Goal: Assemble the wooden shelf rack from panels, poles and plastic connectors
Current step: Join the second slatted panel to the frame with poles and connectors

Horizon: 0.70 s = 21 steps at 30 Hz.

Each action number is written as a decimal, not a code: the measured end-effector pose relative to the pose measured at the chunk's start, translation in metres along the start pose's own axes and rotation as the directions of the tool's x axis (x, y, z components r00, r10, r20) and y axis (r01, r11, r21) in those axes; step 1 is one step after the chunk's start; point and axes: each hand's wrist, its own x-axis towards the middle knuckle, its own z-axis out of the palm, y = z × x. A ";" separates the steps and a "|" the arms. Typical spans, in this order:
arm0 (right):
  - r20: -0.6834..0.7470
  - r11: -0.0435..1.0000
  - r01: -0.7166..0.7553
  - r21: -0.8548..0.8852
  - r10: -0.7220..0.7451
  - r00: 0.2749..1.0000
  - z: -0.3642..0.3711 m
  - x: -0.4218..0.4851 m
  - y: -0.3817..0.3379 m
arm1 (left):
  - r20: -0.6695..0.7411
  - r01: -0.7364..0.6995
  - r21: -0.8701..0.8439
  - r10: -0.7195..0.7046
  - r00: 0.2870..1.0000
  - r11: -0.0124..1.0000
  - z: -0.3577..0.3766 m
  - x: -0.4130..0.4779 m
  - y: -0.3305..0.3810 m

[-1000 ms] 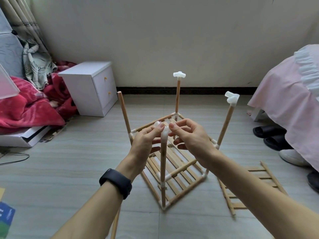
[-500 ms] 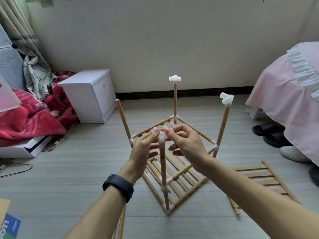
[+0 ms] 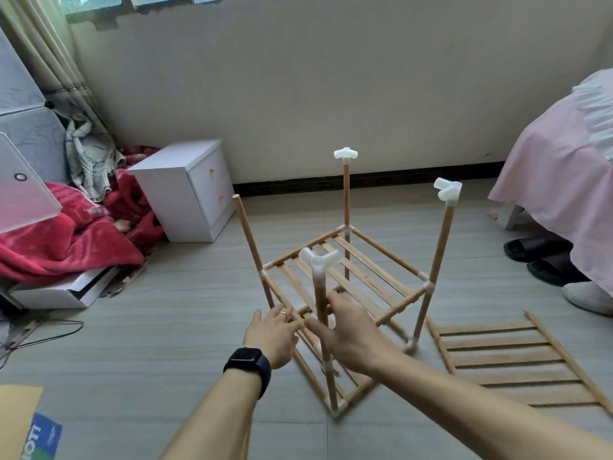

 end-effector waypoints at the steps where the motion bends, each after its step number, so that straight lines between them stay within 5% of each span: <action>1: -0.027 0.997 0.035 -0.063 -0.036 0.999 -0.002 0.002 0.002 | 0.028 -0.002 0.030 0.001 1.000 1.000 0.000 0.004 0.003; 5: -0.007 0.983 0.129 -0.134 -0.131 0.991 -0.020 0.004 0.014 | 0.097 -0.019 0.143 0.005 0.995 0.990 0.002 0.015 0.018; 13: 0.056 0.990 0.097 -0.104 -0.092 0.994 -0.073 -0.014 0.051 | 0.120 -0.131 0.127 0.116 0.986 0.983 0.002 0.043 0.047; 21: -0.169 0.986 -0.070 -0.153 0.044 0.985 -0.112 -0.021 0.095 | 0.110 -0.155 -0.099 0.166 0.980 0.983 0.001 0.060 0.096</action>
